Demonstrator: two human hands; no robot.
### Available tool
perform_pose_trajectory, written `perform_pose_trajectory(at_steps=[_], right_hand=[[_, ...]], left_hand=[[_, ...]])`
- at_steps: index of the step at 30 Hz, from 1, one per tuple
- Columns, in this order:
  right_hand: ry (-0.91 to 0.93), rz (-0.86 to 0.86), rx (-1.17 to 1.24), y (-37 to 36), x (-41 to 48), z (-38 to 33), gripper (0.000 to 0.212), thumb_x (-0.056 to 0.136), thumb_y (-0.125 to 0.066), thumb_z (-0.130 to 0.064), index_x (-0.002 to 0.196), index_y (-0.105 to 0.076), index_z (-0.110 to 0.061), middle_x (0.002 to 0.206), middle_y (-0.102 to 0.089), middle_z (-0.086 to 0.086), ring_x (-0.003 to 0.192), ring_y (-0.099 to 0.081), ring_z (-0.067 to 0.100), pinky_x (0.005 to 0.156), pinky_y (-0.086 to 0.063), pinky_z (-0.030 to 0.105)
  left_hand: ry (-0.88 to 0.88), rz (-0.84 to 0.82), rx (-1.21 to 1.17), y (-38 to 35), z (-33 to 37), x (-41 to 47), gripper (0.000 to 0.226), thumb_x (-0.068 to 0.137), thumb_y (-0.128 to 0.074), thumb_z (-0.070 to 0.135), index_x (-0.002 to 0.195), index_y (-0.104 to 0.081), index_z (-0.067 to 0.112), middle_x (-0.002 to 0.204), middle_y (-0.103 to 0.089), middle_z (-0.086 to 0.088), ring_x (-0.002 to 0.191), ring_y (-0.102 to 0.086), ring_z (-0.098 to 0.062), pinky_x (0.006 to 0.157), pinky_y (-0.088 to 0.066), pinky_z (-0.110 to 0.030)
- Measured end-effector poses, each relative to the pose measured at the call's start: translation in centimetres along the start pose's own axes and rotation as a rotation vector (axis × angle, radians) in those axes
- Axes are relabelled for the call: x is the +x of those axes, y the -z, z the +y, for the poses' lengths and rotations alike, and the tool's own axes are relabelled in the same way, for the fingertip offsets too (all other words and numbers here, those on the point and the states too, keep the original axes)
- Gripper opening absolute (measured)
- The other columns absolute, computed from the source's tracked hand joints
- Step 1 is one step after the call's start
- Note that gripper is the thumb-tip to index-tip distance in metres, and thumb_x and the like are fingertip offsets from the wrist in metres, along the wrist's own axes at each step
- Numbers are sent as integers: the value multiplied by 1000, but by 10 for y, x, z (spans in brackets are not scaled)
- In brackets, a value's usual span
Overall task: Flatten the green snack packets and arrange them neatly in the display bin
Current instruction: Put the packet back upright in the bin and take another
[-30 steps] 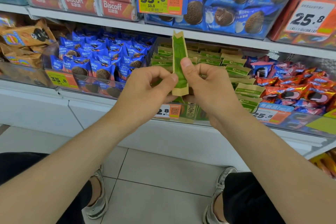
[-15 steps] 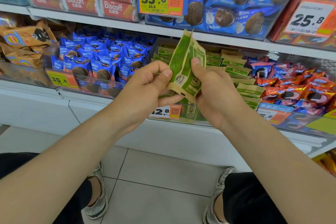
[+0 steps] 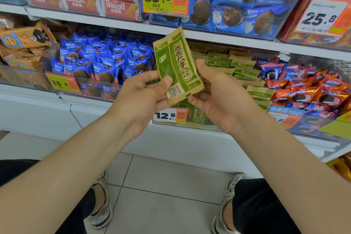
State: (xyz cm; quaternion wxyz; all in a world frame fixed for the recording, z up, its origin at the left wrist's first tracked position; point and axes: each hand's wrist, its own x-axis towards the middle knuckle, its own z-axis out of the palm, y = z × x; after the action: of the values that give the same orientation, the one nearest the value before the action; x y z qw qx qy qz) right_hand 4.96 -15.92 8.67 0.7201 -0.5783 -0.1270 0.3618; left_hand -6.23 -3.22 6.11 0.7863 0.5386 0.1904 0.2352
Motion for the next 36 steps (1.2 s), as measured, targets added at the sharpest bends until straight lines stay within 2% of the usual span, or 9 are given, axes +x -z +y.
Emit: perform_pose_trajectory(at_steps=[6, 10, 13, 18, 22, 28, 30, 33, 36], right_hand=[[10, -41, 108, 1, -2, 3, 24, 103, -67, -28, 111, -76, -7, 108, -81, 10, 96, -77, 17, 80, -64, 28], [128, -115, 14, -3, -6, 7, 29, 102, -65, -3, 130, -70, -2, 117, -79, 14, 110, -77, 28, 96, -62, 39], [276, -19, -185, -6, -10, 7, 28, 95, -73, 3, 122, -74, -5, 102, -82, 12, 96, -80, 28, 88, -65, 39], [327, 37, -244, -2, -15, -1, 22, 93, -76, 3, 101, -74, -18, 82, -82, 2, 76, -80, 14, 66, -61, 21], [313, 52, -249, 1, -13, -3, 20, 94, -75, 3, 105, -77, -13, 87, -82, 5, 78, -80, 17, 67, -61, 22], [292, 43, -278, 6, -11, -4, 19, 92, -78, 1, 108, -76, -10, 88, -82, 6, 80, -81, 19, 68, -62, 25], [224, -31, -317, 7, -12, -8, 28, 90, -79, 2, 117, -73, -4, 91, -82, 10, 82, -81, 23, 68, -64, 28], [80, -218, -411, 8, -15, -12, 34, 88, -80, 4, 119, -69, -3, 96, -80, 19, 86, -80, 31, 76, -67, 39], [16, -244, -383, 6, -13, -12, 34, 89, -82, -9, 119, -69, -1, 95, -79, 19, 82, -78, 30, 71, -65, 34]], left_hand=[[-140, 126, 127, 0, -5, -1, 34, 103, -66, 5, 133, -51, 10, 107, -78, -20, 95, -80, -28, 76, -66, -36], [-269, 151, 360, 0, -5, 0, 11, 109, -57, 15, 117, -56, 22, 101, -71, -10, 86, -74, -17, 85, -66, -43], [-264, 110, 387, -5, -2, -4, 16, 107, -62, 37, 114, -61, 22, 85, -70, 5, 81, -68, -9, 90, -63, -42], [-243, -58, 442, -4, -4, -8, 19, 106, -65, 24, 123, -72, 18, 115, -79, 2, 111, -75, -19, 95, -63, -42], [-229, -134, 521, 0, -6, -4, 31, 113, -48, 11, 133, -71, 19, 120, -78, -6, 108, -77, -24, 93, -64, -41], [-226, -117, 521, 2, -1, -6, 24, 111, -54, 12, 119, -75, 20, 114, -80, -2, 105, -78, -19, 92, -64, -37], [-197, -45, 424, 2, 0, -4, 12, 108, -59, 19, 102, -67, 13, 110, -78, -8, 103, -77, -26, 95, -63, -44], [-168, 19, 320, 1, 0, -1, 26, 106, -63, 32, 97, -50, 12, 94, -64, -16, 86, -66, -31, 95, -60, -60], [-138, -9, 285, -2, -2, -2, 26, 108, -60, 36, 100, -50, 13, 90, -56, -15, 81, -54, -27, 82, -58, -54]])
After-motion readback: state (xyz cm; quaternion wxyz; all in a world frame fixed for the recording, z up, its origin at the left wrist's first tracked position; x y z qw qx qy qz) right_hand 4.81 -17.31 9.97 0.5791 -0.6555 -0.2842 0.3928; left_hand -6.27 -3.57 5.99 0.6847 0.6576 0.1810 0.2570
